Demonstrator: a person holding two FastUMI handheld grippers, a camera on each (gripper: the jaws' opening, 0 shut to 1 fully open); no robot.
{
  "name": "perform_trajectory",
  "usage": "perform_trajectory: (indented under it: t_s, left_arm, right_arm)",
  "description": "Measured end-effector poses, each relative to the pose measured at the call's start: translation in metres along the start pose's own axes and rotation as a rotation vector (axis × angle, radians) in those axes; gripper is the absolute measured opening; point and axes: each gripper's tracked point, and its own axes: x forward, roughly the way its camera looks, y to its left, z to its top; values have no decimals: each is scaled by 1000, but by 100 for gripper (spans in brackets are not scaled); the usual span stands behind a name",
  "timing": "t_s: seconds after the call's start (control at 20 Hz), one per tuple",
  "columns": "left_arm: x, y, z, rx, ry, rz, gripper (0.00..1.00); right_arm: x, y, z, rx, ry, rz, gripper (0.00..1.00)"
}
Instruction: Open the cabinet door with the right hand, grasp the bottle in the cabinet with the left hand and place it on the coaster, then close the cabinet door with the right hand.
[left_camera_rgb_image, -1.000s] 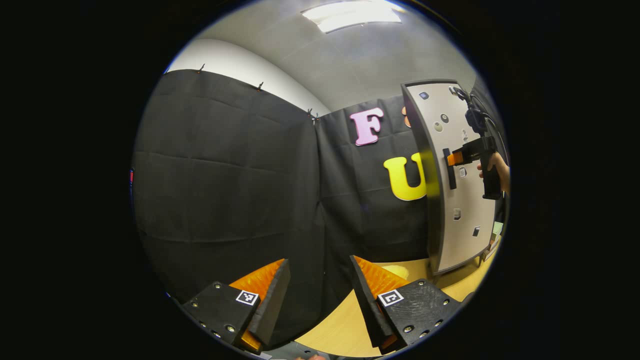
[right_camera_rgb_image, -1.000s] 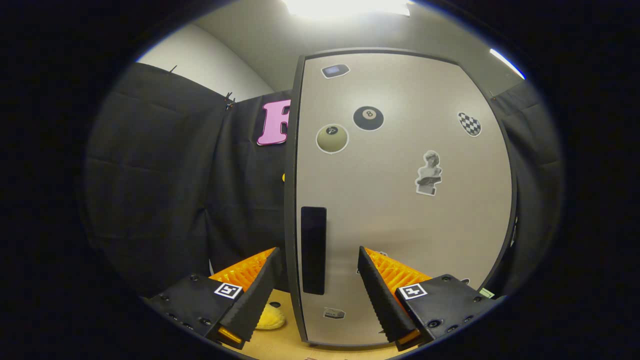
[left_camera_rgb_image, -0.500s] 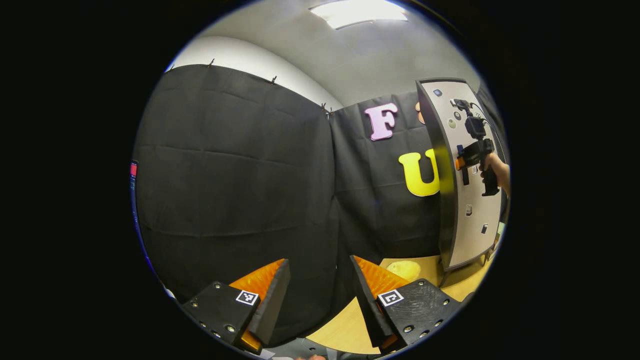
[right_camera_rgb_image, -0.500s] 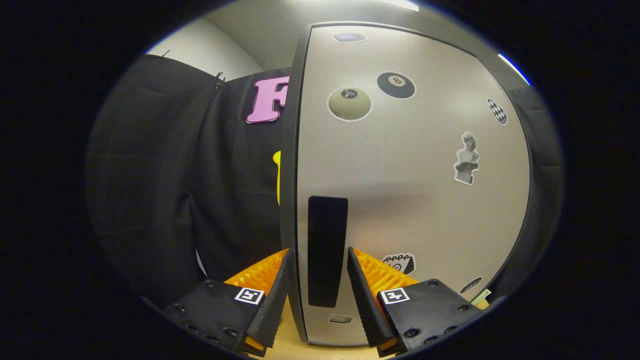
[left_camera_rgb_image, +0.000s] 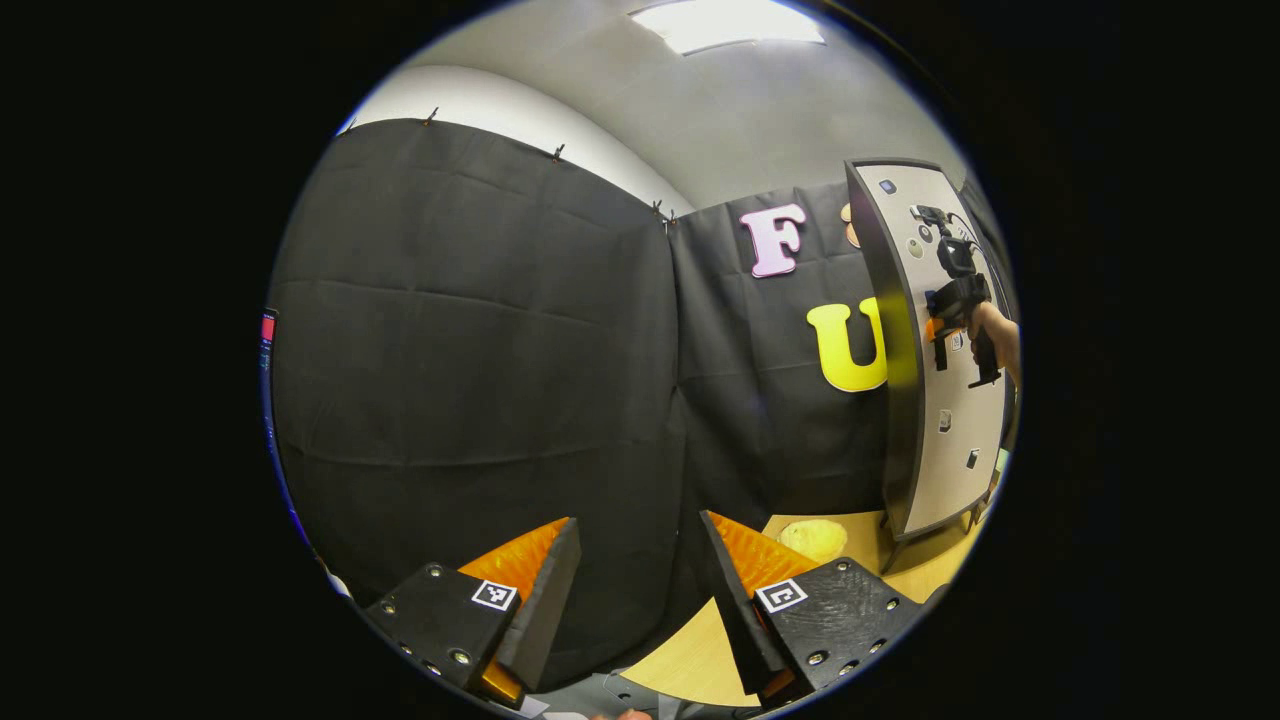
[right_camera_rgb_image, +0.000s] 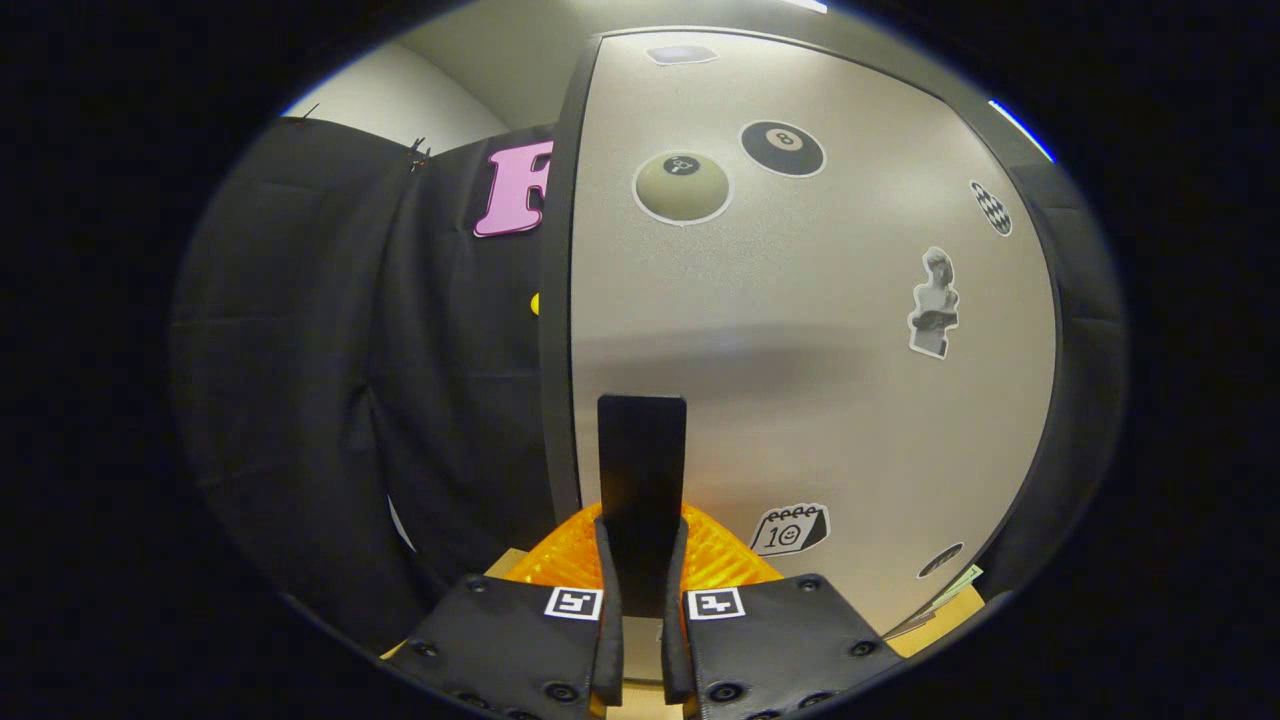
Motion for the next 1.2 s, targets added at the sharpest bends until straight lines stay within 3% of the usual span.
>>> perform_trajectory:
  t_s: [0.4, 0.5, 0.6, 0.85, 1.15, 1.2]
  left_arm:
    - [7, -29, 7, -16, -43, -98, 68]
    - [6, -34, 7, -18, -51, -129, 68]
    - [3, -38, 10, -19, -58, -161, 69]
    - [-6, -47, 23, -16, -78, -242, 69]
    - [-27, -104, 32, -18, -85, -296, 69]
    - [-32, -116, 33, -21, -84, -306, 67]
  right_arm:
    - [-17, -2, -3, 1, 14, 90, 14]
    - [-22, -4, -4, -1, 11, 98, 17]
    - [-27, -6, -5, -10, 12, 103, 13]
    - [-39, -14, -6, -7, 5, 137, 17]
    - [-46, -27, -10, -17, -1, 237, 14]
    - [-47, -28, -10, -11, 0, 249, 17]
